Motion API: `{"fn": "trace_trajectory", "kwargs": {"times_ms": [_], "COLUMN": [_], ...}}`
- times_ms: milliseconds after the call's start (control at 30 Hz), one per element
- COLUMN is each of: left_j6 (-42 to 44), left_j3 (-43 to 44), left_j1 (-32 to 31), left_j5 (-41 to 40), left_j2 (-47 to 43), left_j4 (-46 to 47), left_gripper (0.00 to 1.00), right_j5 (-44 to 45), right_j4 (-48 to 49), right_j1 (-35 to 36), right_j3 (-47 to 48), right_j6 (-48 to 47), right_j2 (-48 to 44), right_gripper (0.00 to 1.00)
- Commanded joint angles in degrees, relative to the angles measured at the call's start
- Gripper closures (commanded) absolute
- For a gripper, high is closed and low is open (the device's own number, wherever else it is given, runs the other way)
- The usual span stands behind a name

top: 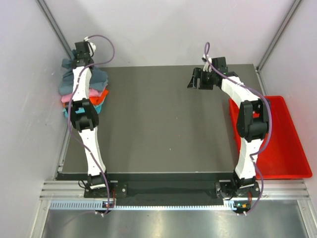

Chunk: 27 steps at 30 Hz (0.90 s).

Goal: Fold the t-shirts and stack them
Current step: Neatly place the folded tshirt to the corner

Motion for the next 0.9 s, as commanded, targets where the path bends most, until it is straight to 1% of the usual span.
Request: {"fn": "trace_trajectory", "kwargs": {"times_ms": [0,233,567,800,867], "left_j6": [2.23,6.54,3.20,3.03,3.46], "left_j3": [-0.80,0.34,0.43,1.31,1.49], "left_j1": [1.03,1.29,1.29,1.29,1.29], "left_j5": [-2.19,-0.35,2.91,3.79,2.91], "left_j2": [-1.86,1.91,3.76,5.52,5.87], "left_j4": [6.42,11.62,12.41,16.89,18.12], "left_gripper": [1.00,1.00,1.00,1.00,0.99], "right_j5": [-1.43,-1.79,-0.82,-0.82,-0.82], "right_j4": [2.32,2.59,2.50,2.32,2.32], "right_j1": [-0.50,-0.41,-0.33,-0.15,-0.06], "right_j3": [0.33,-0.37,-1.61,-2.04,-2.31], "right_j6": [0.69,0.96,0.08,-0.09,-0.01], "right_j2": [-1.17,-1.79,-3.19,-3.19,-3.19], "right_gripper": [0.23,0.23,0.23,0.23,0.23]}}
